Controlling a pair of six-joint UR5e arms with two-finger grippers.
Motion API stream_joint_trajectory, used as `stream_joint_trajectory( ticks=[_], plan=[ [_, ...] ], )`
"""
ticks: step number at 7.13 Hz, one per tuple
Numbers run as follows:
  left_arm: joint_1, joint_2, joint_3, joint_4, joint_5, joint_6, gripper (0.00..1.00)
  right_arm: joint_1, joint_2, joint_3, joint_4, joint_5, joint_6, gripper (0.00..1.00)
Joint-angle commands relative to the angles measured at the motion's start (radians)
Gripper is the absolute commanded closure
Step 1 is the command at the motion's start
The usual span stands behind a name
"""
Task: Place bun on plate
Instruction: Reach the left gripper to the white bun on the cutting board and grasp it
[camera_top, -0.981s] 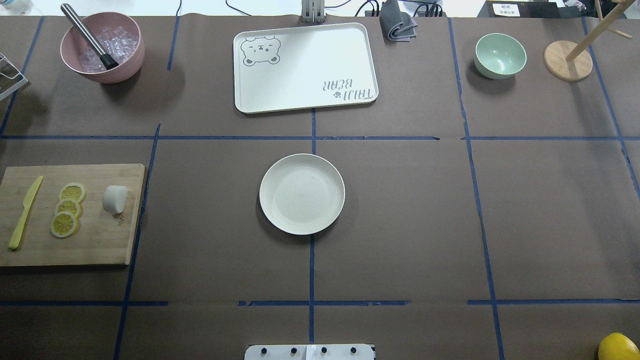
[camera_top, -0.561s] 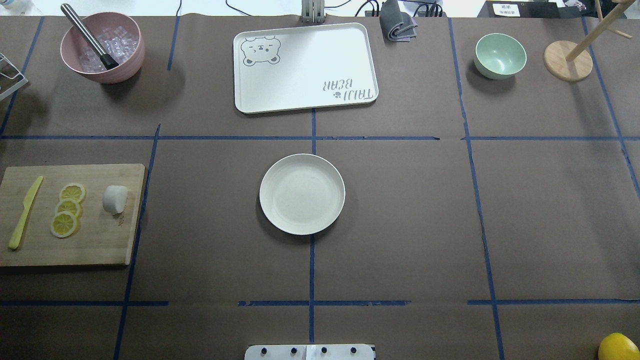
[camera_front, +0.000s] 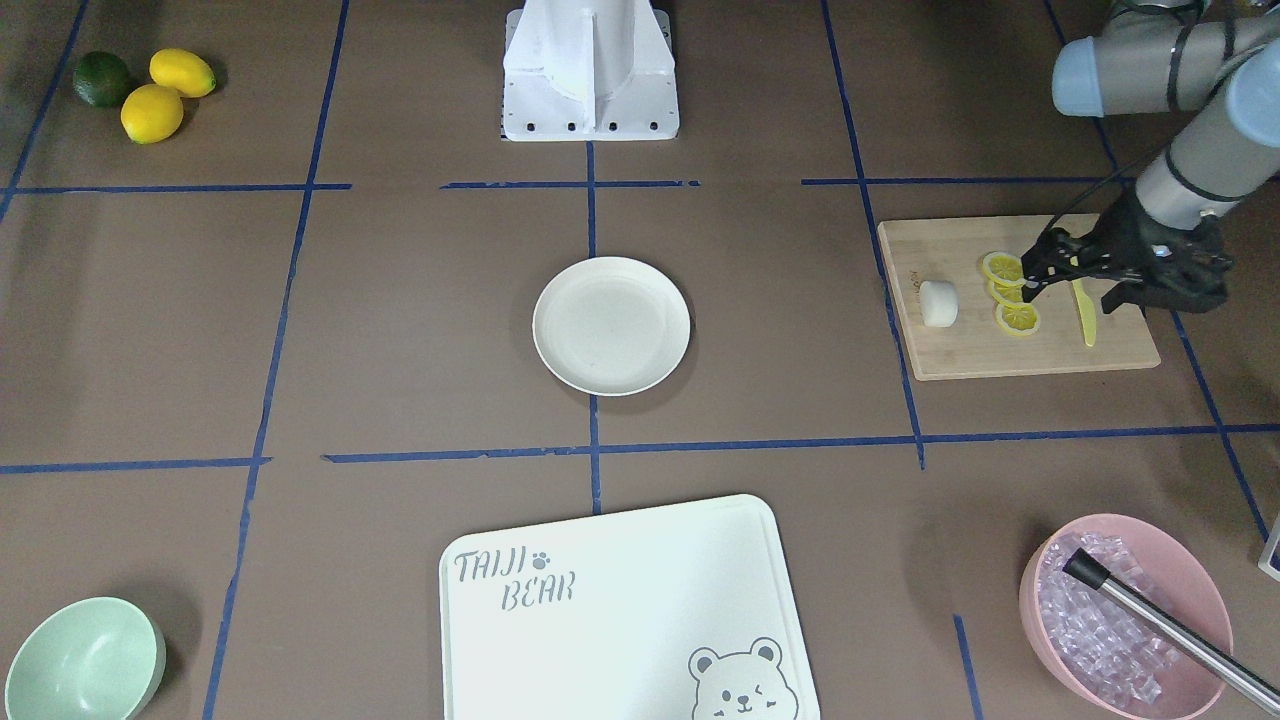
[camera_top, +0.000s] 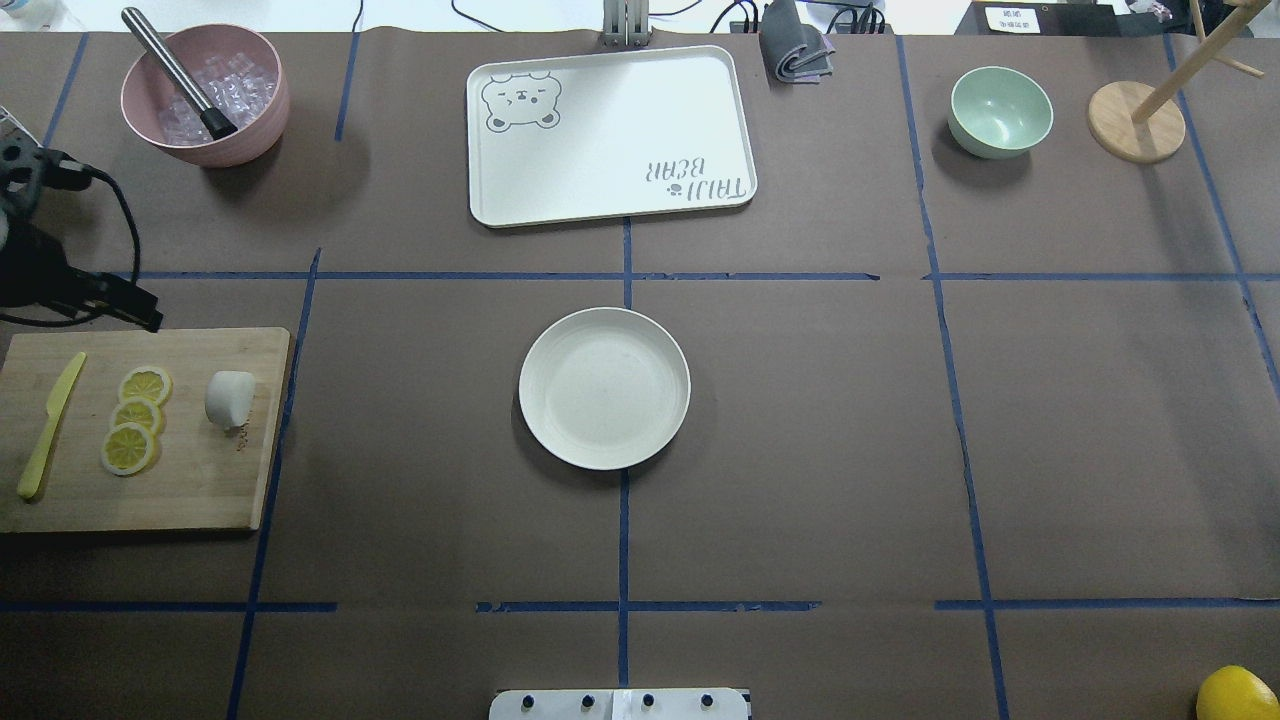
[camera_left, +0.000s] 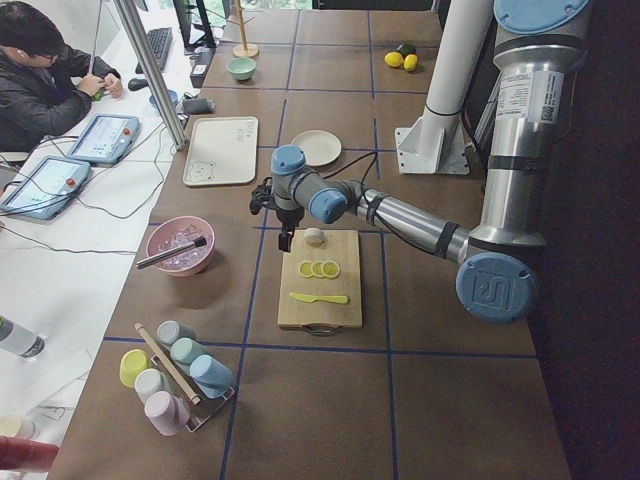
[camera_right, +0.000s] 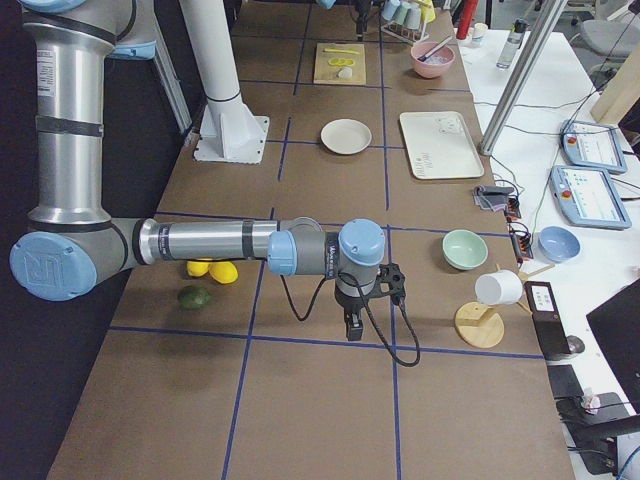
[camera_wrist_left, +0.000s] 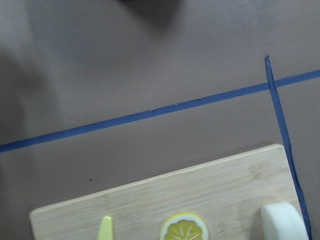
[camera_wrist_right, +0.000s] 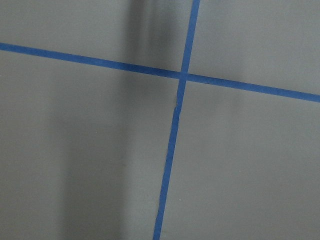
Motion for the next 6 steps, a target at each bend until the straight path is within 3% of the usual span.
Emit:
stream_joint_trajectory(
  ticks=[1,6],
  plan=[
    [0.156,-0.006,-0.001,-0.068,0.122,-0.196,0.00,0.000,0.001,-0.001,0.000,-0.001,0.002,0.00],
    [0.219,-0.009,0.042,-0.071,0.111,-0.247,0.00,0.000,0.000,-0.001,0.000,-0.002,0.000,0.00]
  ],
)
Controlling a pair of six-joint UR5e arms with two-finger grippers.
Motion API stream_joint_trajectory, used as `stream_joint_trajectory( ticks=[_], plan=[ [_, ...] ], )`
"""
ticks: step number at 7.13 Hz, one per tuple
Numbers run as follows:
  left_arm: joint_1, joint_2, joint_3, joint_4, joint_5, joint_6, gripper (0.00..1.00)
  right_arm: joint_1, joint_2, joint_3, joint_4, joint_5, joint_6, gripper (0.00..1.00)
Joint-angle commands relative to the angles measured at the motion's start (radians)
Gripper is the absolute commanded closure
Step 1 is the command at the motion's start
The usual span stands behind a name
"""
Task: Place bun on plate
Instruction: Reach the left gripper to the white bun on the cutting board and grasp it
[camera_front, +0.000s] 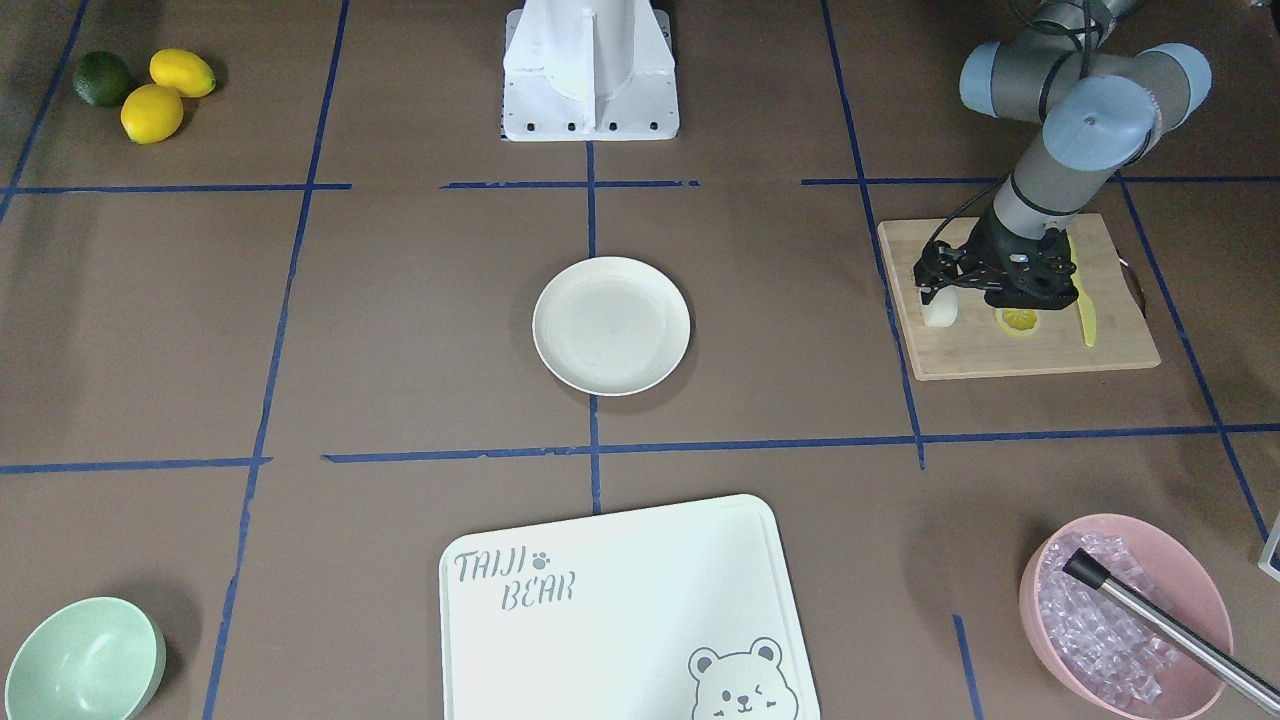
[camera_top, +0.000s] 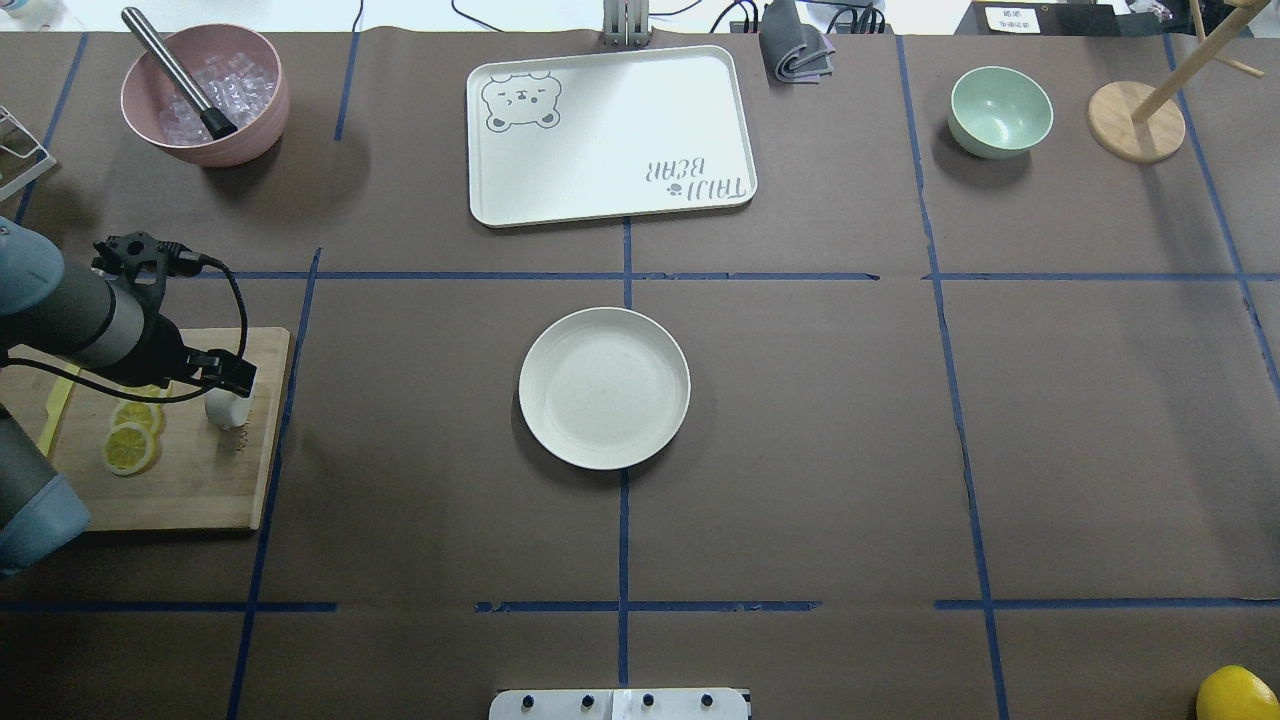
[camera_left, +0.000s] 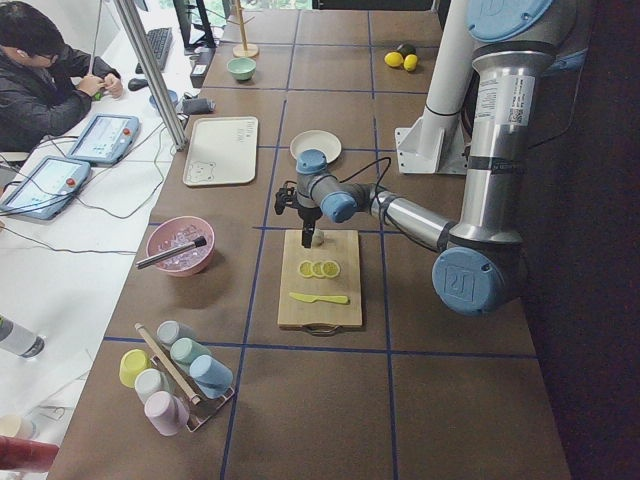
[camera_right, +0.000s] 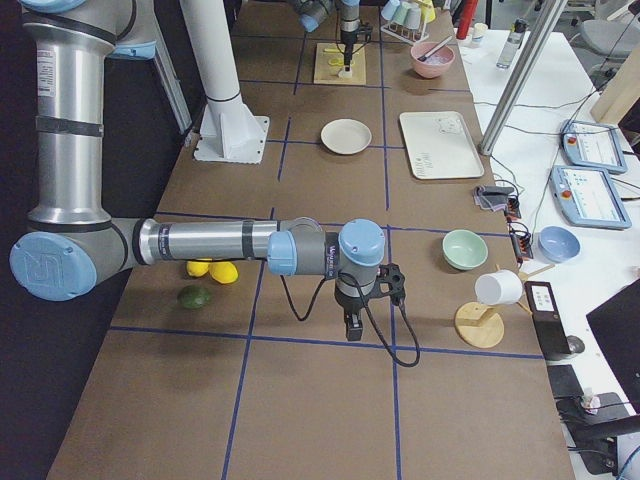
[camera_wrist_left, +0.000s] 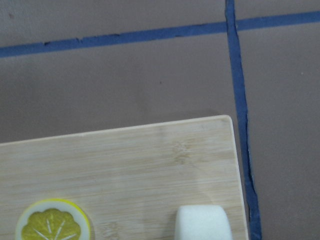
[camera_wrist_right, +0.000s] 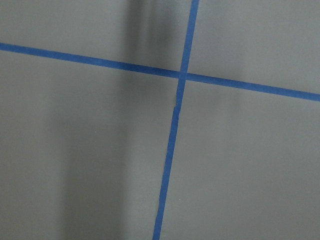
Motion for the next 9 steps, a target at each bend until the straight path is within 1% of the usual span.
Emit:
stream_joint_trajectory(
  ticks=[1,2,3,4,5,6,7,8,9],
  plan=[
    [0.032,-0.008,0.008,0.000,0.001,-0.026,0.01,0.000,0.000,0.000,0.000,0.000,-0.001,0.00],
    [0.038,-0.008,0.007,0.000,0.004,-0.026,0.26,0.000,0.000,0.000,0.002,0.000,-0.001,0.00],
    [0.038,-0.016,0.008,0.004,-0.002,-0.022,0.59,0.000,0.001,0.000,0.002,0.000,-0.001,0.00],
    [0.040,-0.020,0.008,0.009,-0.001,-0.020,0.70,0.000,0.003,0.000,0.000,-0.001,-0.001,0.00],
    [0.038,-0.024,0.002,0.010,-0.003,-0.022,0.75,0.000,0.005,0.000,0.000,-0.001,-0.001,0.00],
    [0.038,-0.040,-0.010,0.014,-0.001,-0.025,0.75,0.000,0.006,-0.002,0.000,-0.001,0.000,0.00],
    [0.038,-0.078,-0.016,0.020,-0.001,-0.050,0.75,0.000,0.006,0.000,0.000,-0.001,0.000,0.00],
    [0.040,-0.136,-0.013,0.050,0.002,-0.133,0.75,0.000,0.006,0.000,0.000,-0.001,0.000,0.00],
    [0.056,-0.231,-0.012,0.146,0.005,-0.181,0.74,0.000,0.006,-0.002,0.000,-0.001,0.000,0.00]
  ],
)
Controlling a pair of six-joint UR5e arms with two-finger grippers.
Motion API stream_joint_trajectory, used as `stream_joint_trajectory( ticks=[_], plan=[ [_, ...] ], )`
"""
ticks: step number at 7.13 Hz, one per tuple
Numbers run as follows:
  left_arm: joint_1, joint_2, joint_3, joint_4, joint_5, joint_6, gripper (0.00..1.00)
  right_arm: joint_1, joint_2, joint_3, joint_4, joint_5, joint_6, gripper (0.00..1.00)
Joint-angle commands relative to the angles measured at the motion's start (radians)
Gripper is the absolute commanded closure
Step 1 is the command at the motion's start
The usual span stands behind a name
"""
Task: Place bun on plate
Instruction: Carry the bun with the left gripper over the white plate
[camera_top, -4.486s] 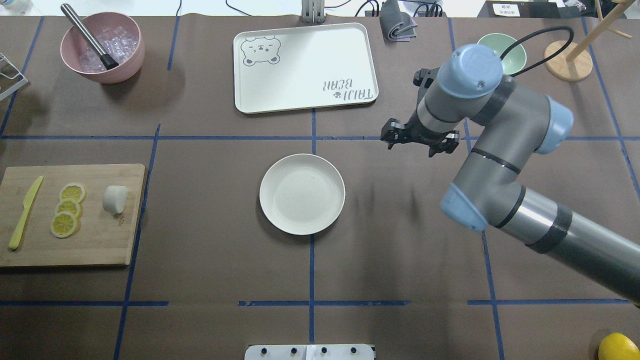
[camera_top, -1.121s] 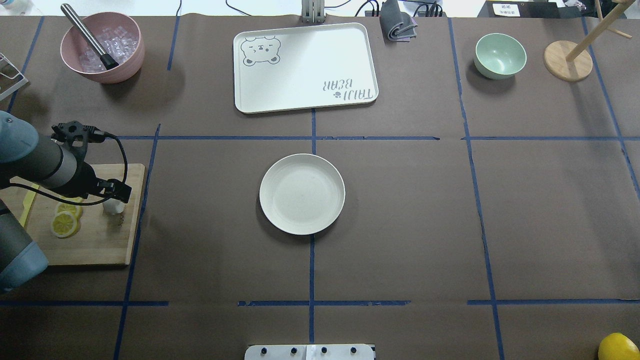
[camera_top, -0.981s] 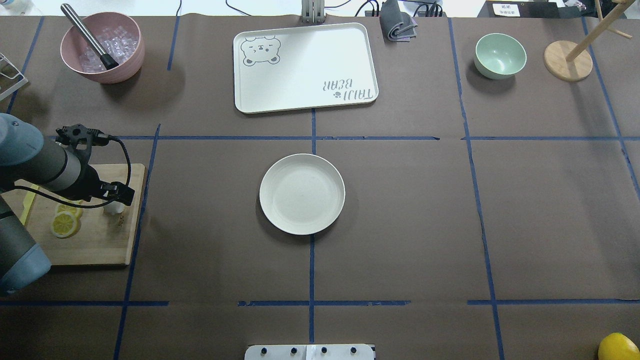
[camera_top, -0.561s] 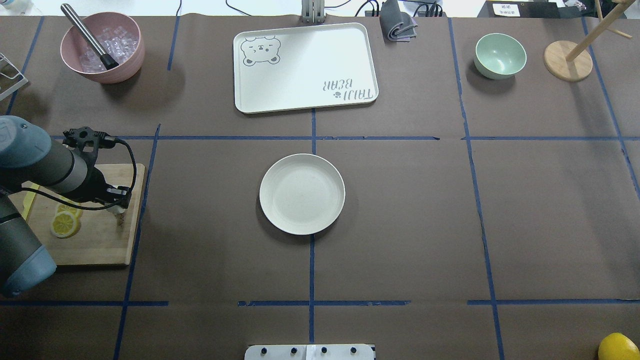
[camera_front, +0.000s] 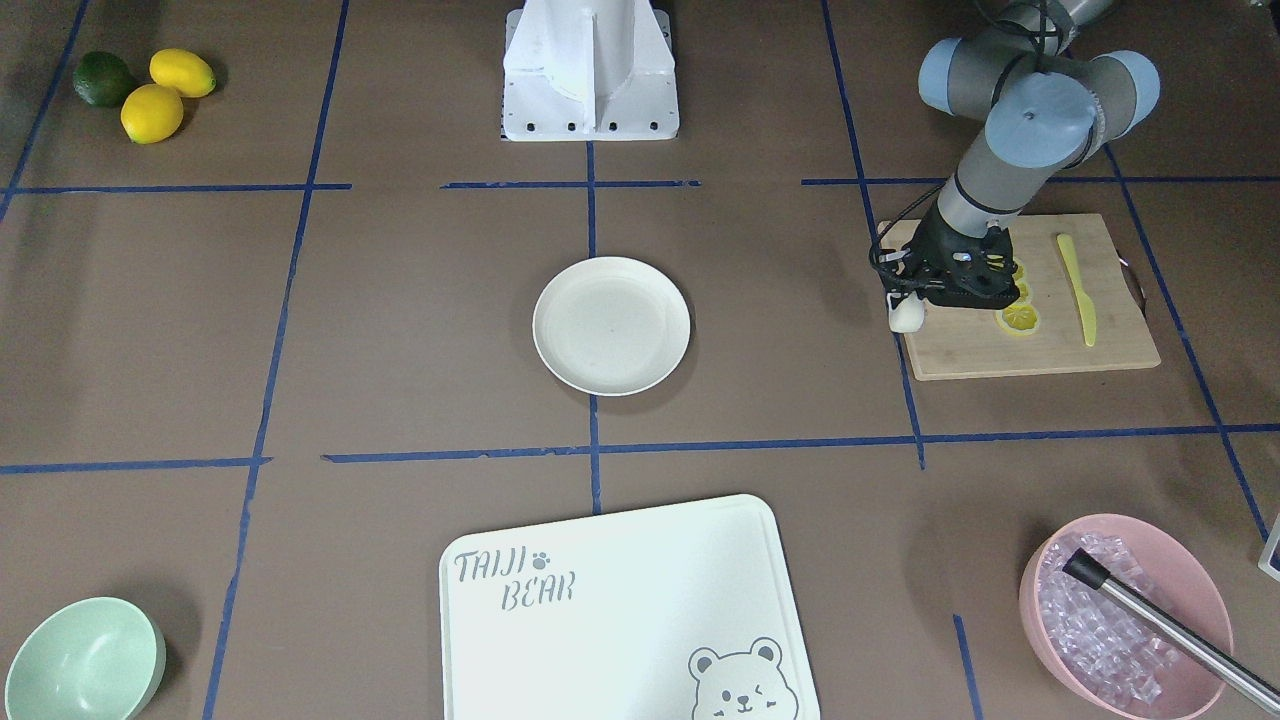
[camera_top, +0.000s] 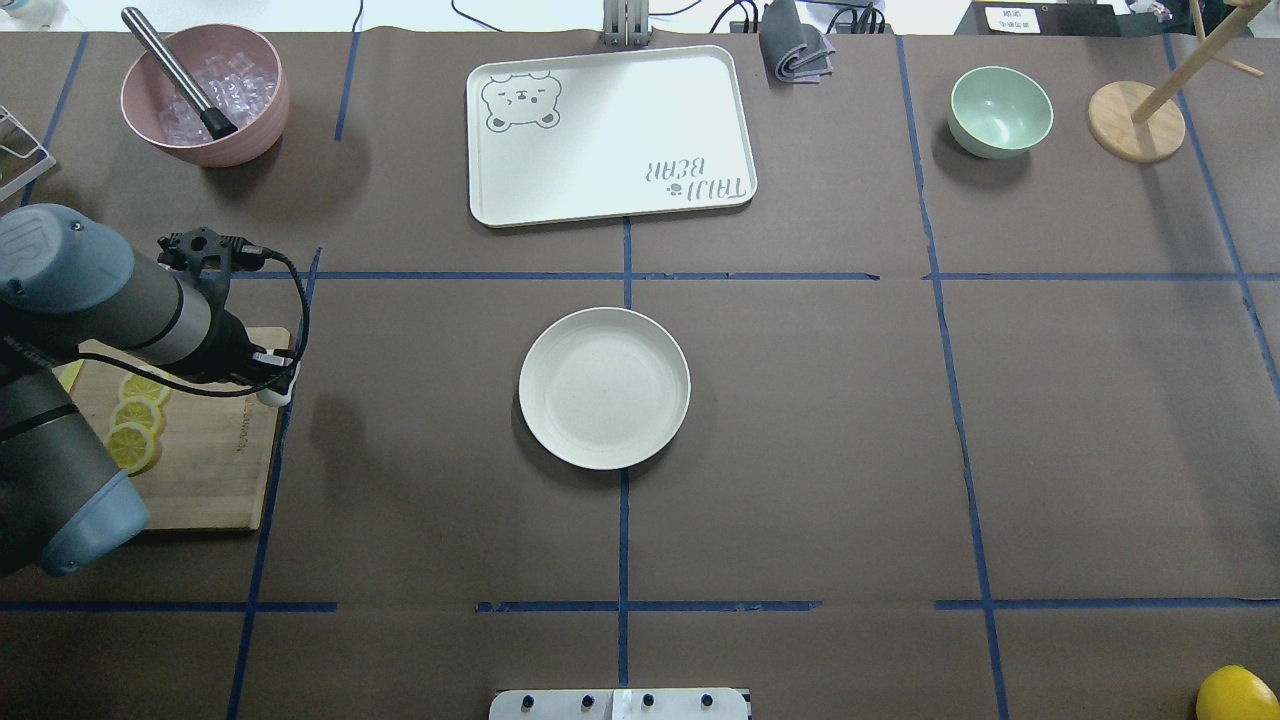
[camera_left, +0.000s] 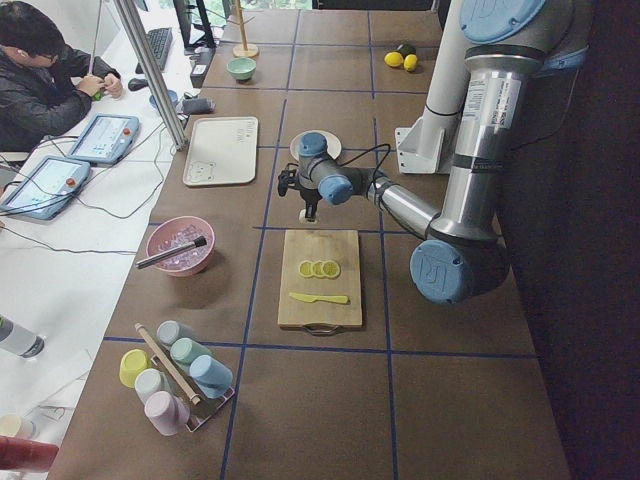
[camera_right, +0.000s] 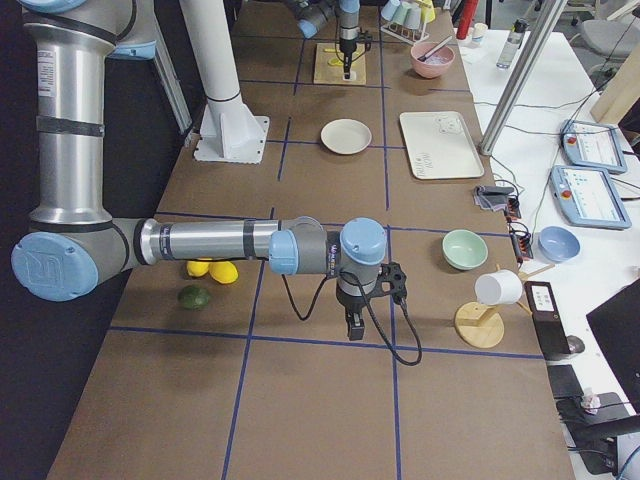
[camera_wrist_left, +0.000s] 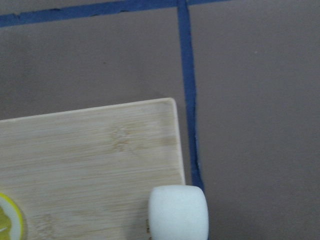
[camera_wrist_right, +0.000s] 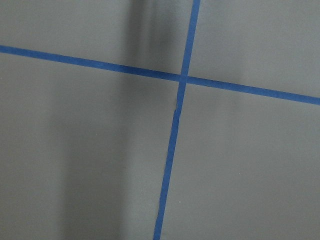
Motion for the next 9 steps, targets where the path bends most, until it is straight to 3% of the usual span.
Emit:
stream_joint_trajectory(
  ticks=[1,2,4,5,6,7,8,9],
  plan=[
    [0.066,-0.209,0.011,0.176,0.011,-0.169,0.74,0.000,0.000,-0.001,0.000,0.000,0.000,0.00],
    [0.144,-0.323,0.043,0.228,0.055,-0.297,0.74,0.000,0.000,-0.001,0.000,0.000,0.000,0.00],
    [0.237,-0.587,0.266,0.218,0.163,-0.471,0.71,0.000,0.003,-0.006,0.000,0.000,0.000,0.00],
    [0.269,-0.656,0.344,0.215,0.181,-0.513,0.70,0.000,0.002,-0.006,0.000,0.000,0.000,0.00],
    [0.289,-0.663,0.350,0.188,0.186,-0.544,0.64,0.000,0.002,-0.006,0.000,0.000,0.000,0.00],
    [0.306,-0.657,0.355,0.178,0.187,-0.542,0.45,0.000,0.005,-0.007,0.000,0.000,0.000,0.00],
    [0.312,-0.655,0.366,0.177,0.215,-0.539,0.15,-0.002,0.008,-0.007,0.000,0.000,0.000,0.00],
    [0.332,-0.654,0.364,0.177,0.268,-0.547,0.00,0.000,0.006,-0.007,0.000,0.000,0.000,0.00]
  ],
)
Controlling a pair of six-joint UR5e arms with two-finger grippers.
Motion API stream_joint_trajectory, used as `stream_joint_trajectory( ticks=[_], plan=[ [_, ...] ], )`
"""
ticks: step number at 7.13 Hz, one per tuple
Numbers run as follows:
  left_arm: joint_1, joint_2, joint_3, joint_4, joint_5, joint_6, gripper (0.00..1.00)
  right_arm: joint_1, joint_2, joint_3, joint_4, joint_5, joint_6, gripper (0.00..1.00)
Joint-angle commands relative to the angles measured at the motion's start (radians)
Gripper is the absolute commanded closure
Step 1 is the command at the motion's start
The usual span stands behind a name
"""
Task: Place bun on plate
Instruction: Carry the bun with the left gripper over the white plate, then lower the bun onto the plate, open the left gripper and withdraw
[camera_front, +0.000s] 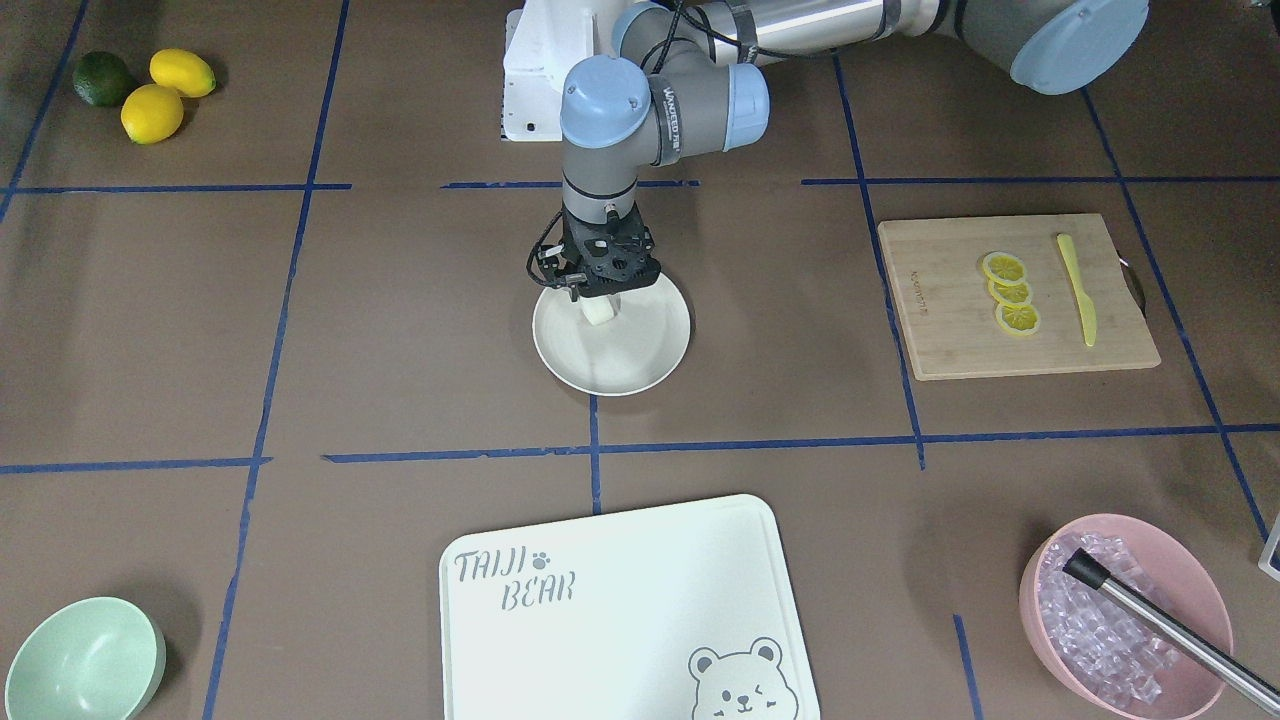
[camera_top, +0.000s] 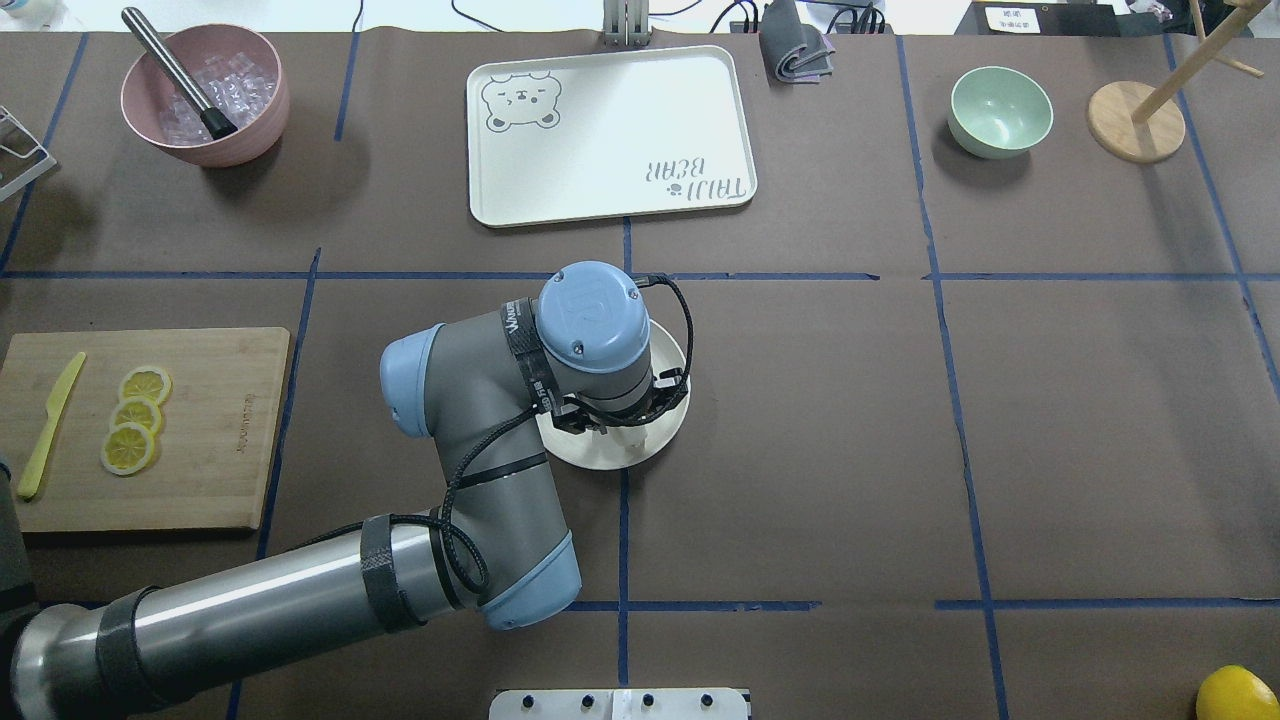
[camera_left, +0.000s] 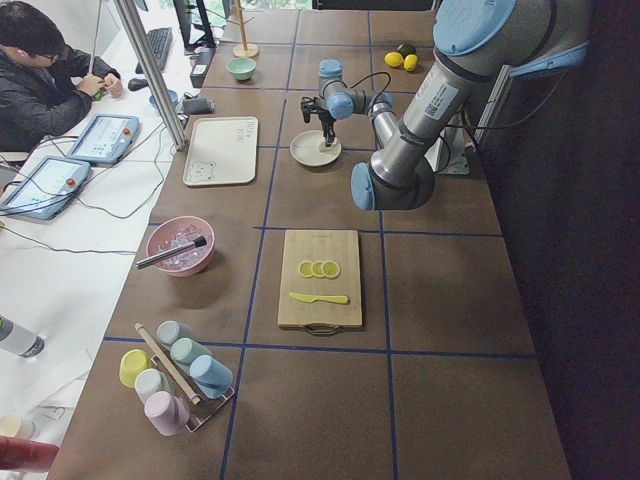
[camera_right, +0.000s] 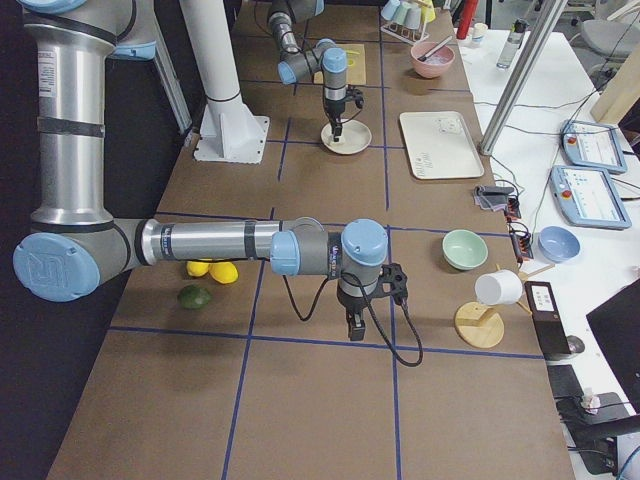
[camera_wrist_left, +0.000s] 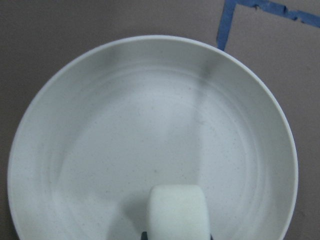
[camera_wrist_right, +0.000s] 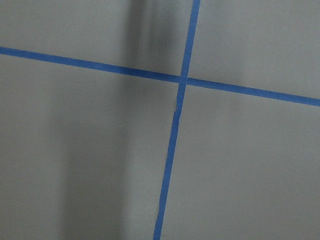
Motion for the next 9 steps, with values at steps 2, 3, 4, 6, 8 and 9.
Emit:
stream_joint_trajectory(
  ticks=[2,3,4,6,8,9],
  plan=[
    [0.018,0.002,-0.020,0.006,0.048,0.007,0.00,0.001,0.000,0.001,0.000,0.000,0.000,0.00],
    [-0.005,0.014,-0.075,0.046,0.019,0.056,0.00,0.001,0.002,0.001,0.000,0.000,0.000,0.00],
    [-0.051,0.072,-0.169,0.113,-0.069,0.146,0.00,0.001,0.000,0.001,0.000,0.000,-0.002,0.00],
    [-0.158,0.367,-0.433,0.118,-0.159,0.424,0.00,0.001,0.000,0.001,0.000,0.000,-0.002,0.00],
    [-0.336,0.598,-0.540,0.117,-0.239,0.778,0.00,-0.001,0.000,-0.003,0.000,-0.002,-0.003,0.00],
    [-0.463,0.682,-0.538,0.117,-0.321,1.005,0.00,-0.001,-0.001,-0.005,0.000,-0.002,-0.002,0.00]
  ],
)
